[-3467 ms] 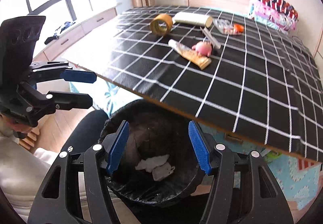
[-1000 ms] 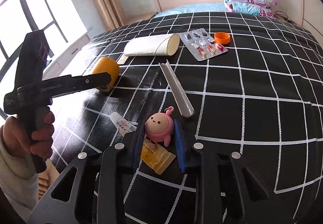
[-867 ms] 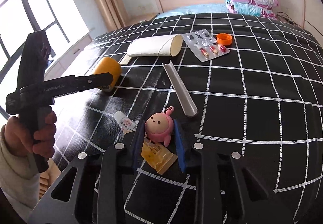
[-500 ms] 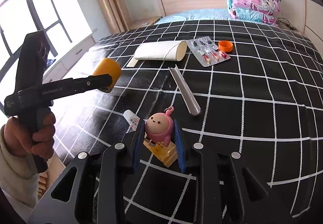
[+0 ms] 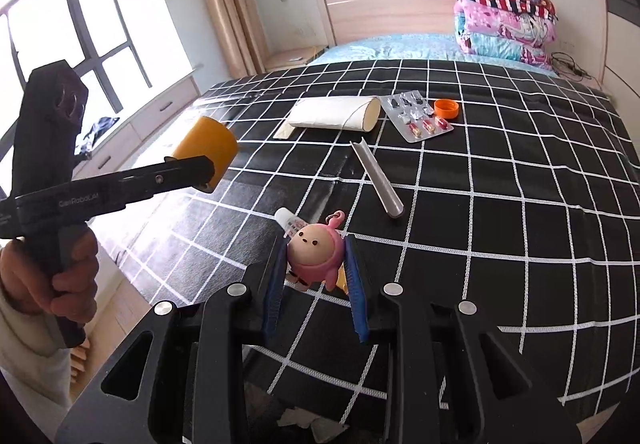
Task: Collect trash
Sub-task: 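Carry the tape roll and pink toy in both tools over the trash bin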
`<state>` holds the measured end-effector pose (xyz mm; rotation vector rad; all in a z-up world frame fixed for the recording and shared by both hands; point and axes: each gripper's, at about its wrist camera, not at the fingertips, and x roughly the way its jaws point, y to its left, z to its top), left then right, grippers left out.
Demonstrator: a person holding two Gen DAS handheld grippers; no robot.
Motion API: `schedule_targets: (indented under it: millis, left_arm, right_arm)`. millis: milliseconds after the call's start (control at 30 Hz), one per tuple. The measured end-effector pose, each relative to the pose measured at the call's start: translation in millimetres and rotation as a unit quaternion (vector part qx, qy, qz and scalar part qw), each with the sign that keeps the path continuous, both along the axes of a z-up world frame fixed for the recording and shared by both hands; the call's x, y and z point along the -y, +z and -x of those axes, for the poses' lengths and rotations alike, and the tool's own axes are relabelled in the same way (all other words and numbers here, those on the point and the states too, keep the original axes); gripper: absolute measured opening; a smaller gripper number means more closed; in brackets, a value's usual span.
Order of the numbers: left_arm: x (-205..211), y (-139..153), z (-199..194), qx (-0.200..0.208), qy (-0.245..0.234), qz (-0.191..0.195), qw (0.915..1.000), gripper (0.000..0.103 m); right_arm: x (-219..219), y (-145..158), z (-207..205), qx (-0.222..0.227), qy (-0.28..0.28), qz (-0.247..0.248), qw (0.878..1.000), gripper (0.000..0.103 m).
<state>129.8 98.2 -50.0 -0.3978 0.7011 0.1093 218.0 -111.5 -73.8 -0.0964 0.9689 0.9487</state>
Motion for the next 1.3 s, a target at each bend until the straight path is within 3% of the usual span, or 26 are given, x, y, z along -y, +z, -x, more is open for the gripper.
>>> schedule_targets:
  millis: [300,667,1067,1300]
  left_arm:
    - [35.5,8.2,30.1,0.009,-0.03,-0.018,0.9993,0.048]
    - [65.2,-6.4,64.2,-0.006,-0.067,-0.018,0.9976,0.048]
    - [96.5,-57.0,86.2,-0.066,-0.12,0.012,0.9905,0.048]
    - [112.7,-99.6,82.8,-0.119,-0.149,0.018,0.9814,0.048]
  right_arm:
    - [15.1,7.1,20.8,0.003,0.012,-0.005,1.0,0.029]
    - [31.0,-5.2,56.6,-0.013,0.045,0.003,0.999,0.029]
    - [43.1,-44.0,90.7,-0.06,0.068,0.038,0.995,0.029]
    - [46.8,-77.8,103.0,-0.088,0.08,0.076,0.99,0.029]
